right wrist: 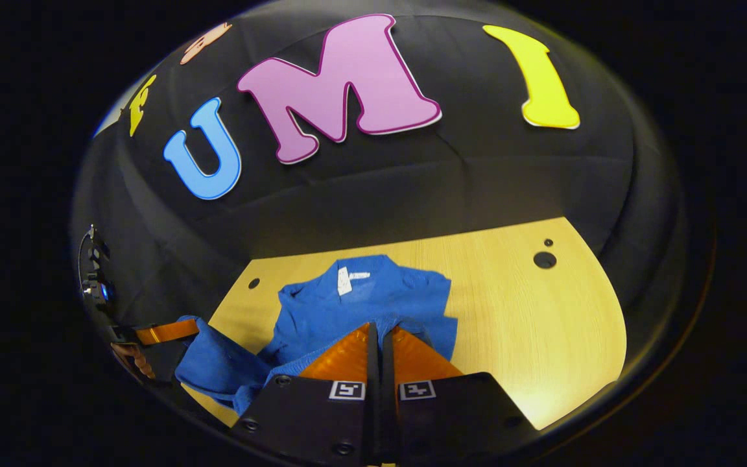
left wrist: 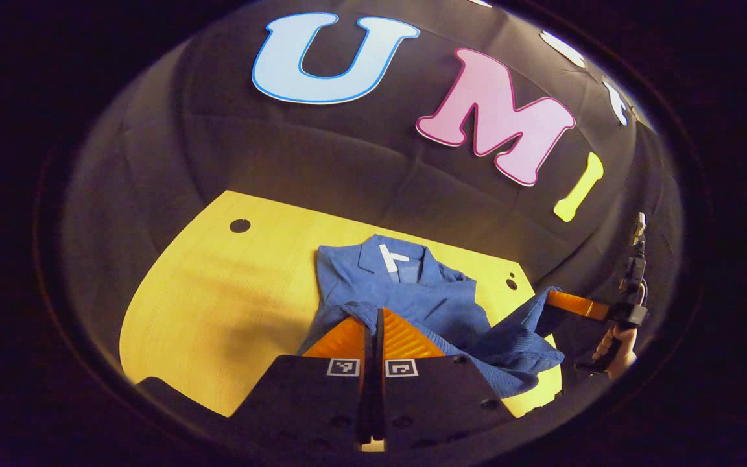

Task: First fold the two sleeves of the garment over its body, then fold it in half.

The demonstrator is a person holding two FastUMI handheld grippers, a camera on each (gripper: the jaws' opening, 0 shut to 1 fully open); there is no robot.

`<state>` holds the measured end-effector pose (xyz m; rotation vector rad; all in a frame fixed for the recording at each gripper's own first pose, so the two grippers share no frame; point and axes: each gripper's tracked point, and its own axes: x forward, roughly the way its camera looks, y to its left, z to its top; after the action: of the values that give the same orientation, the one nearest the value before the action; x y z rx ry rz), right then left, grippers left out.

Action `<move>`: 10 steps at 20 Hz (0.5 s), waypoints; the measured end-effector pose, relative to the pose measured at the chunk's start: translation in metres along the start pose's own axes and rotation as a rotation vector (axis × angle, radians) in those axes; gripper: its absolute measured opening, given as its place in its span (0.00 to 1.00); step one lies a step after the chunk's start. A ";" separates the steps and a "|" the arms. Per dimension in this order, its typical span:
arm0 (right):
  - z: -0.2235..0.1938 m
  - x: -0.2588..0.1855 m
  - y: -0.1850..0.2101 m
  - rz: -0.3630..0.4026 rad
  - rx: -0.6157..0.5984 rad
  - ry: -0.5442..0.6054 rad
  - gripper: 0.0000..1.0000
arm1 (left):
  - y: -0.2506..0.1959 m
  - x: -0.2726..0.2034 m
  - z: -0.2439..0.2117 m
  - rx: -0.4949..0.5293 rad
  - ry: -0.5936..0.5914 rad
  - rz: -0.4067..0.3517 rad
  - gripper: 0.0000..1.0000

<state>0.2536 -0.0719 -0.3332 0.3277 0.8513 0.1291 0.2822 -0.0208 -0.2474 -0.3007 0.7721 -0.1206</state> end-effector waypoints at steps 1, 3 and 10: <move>0.013 0.016 0.000 0.002 -0.009 -0.024 0.04 | 0.003 0.016 0.012 -0.005 -0.015 0.002 0.00; 0.032 0.049 -0.002 0.000 -0.049 -0.061 0.04 | 0.017 0.051 0.034 0.014 -0.065 0.020 0.00; 0.038 0.163 -0.050 -0.056 -0.097 -0.128 0.04 | 0.059 0.179 0.073 0.015 -0.145 0.039 0.00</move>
<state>0.3879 -0.0882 -0.4437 0.2188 0.7238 0.0959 0.4608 0.0126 -0.3355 -0.2769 0.6324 -0.0672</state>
